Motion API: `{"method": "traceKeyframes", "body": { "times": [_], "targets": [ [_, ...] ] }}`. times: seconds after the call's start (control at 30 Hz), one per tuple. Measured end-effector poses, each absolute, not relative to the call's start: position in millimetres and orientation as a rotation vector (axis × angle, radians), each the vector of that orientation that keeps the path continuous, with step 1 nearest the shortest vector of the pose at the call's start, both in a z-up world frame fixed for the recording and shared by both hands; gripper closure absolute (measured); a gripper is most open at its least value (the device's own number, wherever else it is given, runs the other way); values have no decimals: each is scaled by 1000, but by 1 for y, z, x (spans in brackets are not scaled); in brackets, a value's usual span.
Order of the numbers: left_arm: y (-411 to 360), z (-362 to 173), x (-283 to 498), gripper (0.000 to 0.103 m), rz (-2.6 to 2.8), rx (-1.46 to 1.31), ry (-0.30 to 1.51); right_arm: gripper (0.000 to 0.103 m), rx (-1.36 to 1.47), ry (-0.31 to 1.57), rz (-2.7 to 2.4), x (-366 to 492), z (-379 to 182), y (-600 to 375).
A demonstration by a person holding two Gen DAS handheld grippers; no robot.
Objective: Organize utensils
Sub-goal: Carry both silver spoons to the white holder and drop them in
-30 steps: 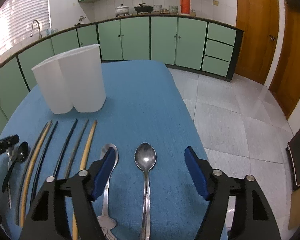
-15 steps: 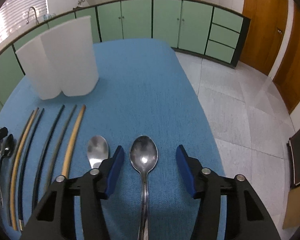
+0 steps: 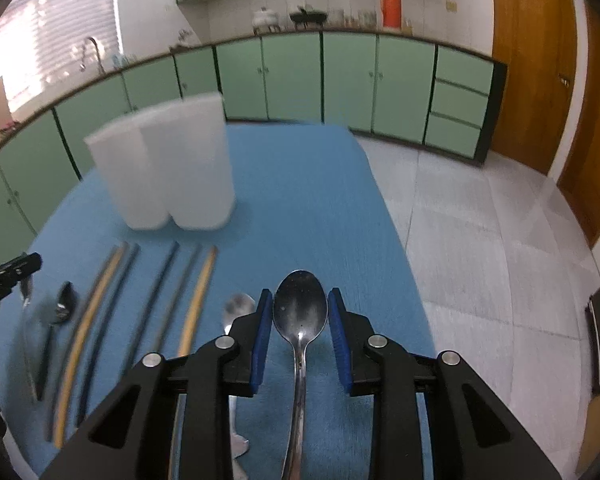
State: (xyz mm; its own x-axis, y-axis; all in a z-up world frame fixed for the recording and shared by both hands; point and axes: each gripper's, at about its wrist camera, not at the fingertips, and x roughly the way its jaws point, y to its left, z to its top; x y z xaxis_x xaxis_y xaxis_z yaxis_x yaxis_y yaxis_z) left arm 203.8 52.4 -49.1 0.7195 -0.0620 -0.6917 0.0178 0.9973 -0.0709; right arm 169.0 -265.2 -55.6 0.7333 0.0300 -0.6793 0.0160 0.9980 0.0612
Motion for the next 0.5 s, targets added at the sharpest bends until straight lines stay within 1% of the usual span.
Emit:
{"method": "traceKeyframes", "body": {
  "times": [0.3,0.5],
  "targets": [
    [43,-3,172,71,-84,-55,610,75,61,592,70,142,-4,-257],
    [38,24,167,71,-112,-65,526,75,57,516,113,141,29,-244]
  ]
}}
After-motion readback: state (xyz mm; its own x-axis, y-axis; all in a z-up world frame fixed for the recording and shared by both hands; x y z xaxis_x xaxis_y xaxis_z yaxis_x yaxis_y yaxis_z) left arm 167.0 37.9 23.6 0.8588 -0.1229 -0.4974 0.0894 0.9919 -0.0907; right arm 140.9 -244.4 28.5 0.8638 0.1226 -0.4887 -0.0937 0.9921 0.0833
